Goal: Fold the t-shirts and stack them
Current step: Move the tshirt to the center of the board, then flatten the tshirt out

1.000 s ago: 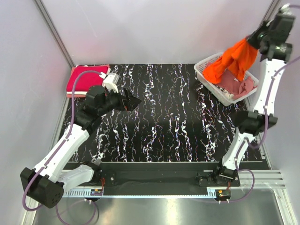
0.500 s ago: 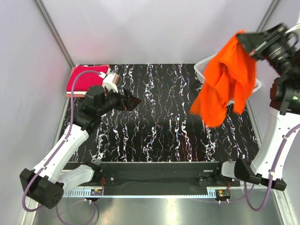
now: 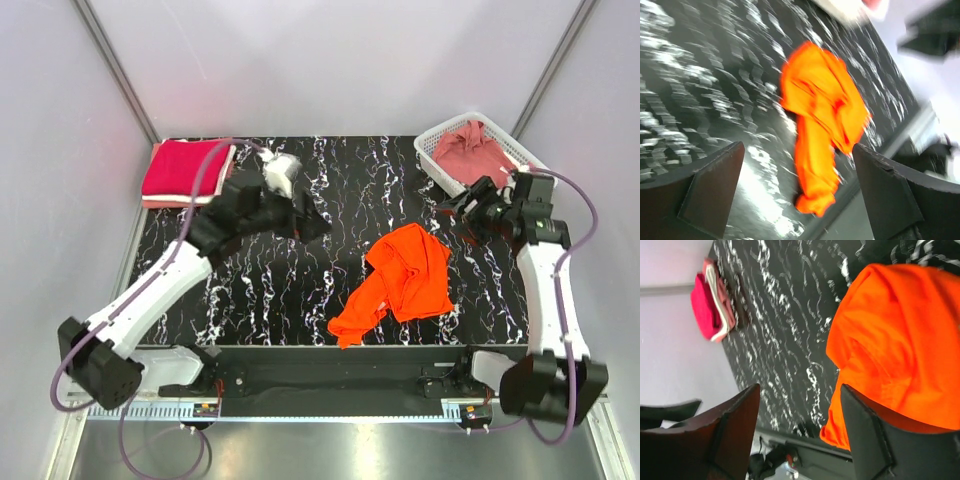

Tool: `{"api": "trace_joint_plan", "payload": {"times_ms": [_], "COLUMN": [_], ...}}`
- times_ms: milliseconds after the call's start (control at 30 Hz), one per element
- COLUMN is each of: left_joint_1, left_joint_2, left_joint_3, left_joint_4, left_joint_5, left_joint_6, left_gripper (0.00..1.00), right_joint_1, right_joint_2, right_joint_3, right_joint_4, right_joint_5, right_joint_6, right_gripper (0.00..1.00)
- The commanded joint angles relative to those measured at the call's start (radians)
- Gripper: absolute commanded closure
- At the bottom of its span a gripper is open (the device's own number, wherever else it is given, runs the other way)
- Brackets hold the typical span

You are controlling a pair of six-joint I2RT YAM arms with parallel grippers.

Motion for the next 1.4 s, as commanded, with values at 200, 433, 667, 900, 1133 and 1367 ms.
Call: {"api": "trace_joint_plan", "payload": {"times_ms": [200, 433, 667, 900, 1133, 1367], "left_joint_1": [-0.346, -0.473, -0.492, -0.463, -0.182, -0.192], "left_joint_2": [0.194, 0.347, 0.458, 0.365, 0.232, 0.145], "left_joint_3": [-0.051, -0.123, -0.163, -0.209, -0.228, -0.229], "left_joint_4": [0.008, 0.057, 0.112, 0.108, -0.009, -0.052], "left_joint_5": [-0.143, -0.215, -0.237, -0.298, -0.298, -0.372], "left_joint_6": [-0.059, -0.098, -0.114, -0.114, -0.072, -0.079], "left_gripper": [0.16, 0.23, 0.35, 0.98, 0.98, 0.39], "right_joint_1": [0.0, 0.008, 0.223, 0.395, 0.611, 0.735], "right_joint_2": [-0.215, -0.235, -0.134, -0.126, -0.04, -0.01], "right_joint_3": [-0.155, -0.28, -0.337, -0.341, -0.308, -0.283], "right_joint_4": [-0.066, -0.066, 0.015, 0.005, -0.019, -0.035], "right_joint_5": [0.209, 0.273, 0.324, 0.442, 0.52, 0.605], "right_joint_6": [0.109, 0.108, 0.178, 0.123, 0.112, 0.097], "right_gripper": [0.25, 0.32, 0.35, 0.5, 0.48, 0.49]}}
